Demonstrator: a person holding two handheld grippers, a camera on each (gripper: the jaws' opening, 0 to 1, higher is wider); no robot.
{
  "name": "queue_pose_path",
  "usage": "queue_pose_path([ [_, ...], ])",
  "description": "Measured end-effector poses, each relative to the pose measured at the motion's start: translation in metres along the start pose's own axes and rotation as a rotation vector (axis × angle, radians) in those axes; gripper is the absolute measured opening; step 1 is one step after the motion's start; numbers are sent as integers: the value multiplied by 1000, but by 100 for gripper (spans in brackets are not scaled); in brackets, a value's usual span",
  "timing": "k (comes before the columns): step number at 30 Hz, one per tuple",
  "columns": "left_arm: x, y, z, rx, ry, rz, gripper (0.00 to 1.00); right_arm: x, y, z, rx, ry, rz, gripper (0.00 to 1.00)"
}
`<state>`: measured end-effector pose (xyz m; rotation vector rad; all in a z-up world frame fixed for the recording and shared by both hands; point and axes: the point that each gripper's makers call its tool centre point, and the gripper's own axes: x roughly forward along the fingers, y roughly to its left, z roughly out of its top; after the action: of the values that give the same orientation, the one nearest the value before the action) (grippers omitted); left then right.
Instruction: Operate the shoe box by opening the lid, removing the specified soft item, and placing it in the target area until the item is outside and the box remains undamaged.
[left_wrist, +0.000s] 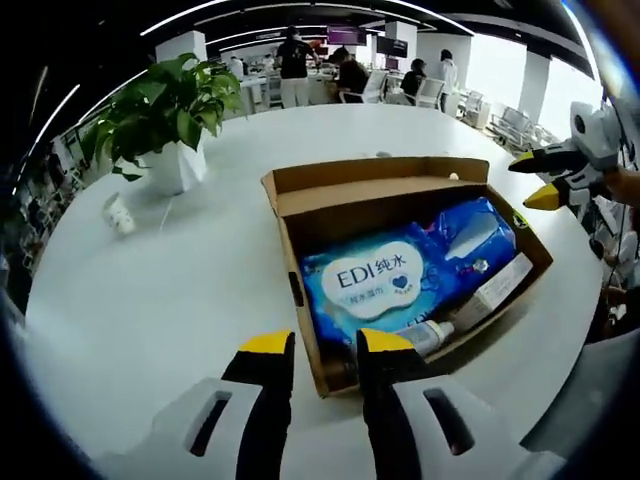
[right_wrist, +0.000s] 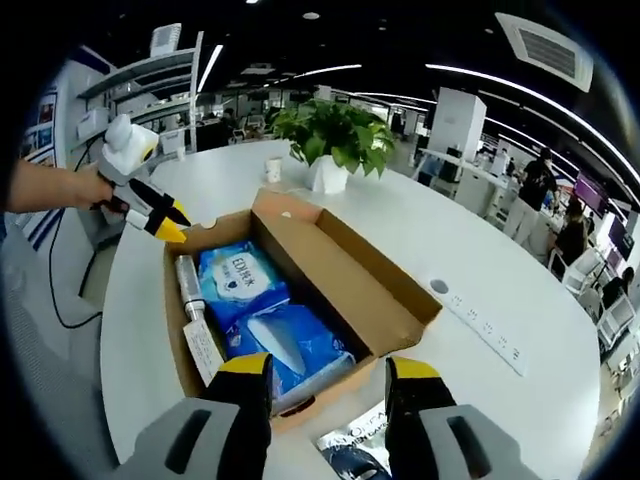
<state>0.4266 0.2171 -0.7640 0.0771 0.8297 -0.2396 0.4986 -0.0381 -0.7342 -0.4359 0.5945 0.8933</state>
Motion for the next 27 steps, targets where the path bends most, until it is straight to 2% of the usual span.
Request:
queue_pose_path([
  [5, 4, 0, -8, -33, 7, -6, 19, 13, 3, 1, -29, 20, 9, 37],
  [13, 6, 7, -6, -75, -17, 19, 11, 35, 8, -5, -66, 68, 22, 30],
  [16, 8, 8, -12, -95, 1, 9, 10, 43, 10, -8, -87, 94, 21, 26],
  [17, 8, 8, -10, -118, -12, 2, 10, 45, 11, -8, -97, 101, 19, 24],
  [23, 9, 6, -10, -124, -14, 4, 7, 54, 7, -10, -111, 122, -4, 16],
  [27, 9, 7, -10, -130, -16, 8, 6, 58, 8, -12, -114, 133, -3, 14],
])
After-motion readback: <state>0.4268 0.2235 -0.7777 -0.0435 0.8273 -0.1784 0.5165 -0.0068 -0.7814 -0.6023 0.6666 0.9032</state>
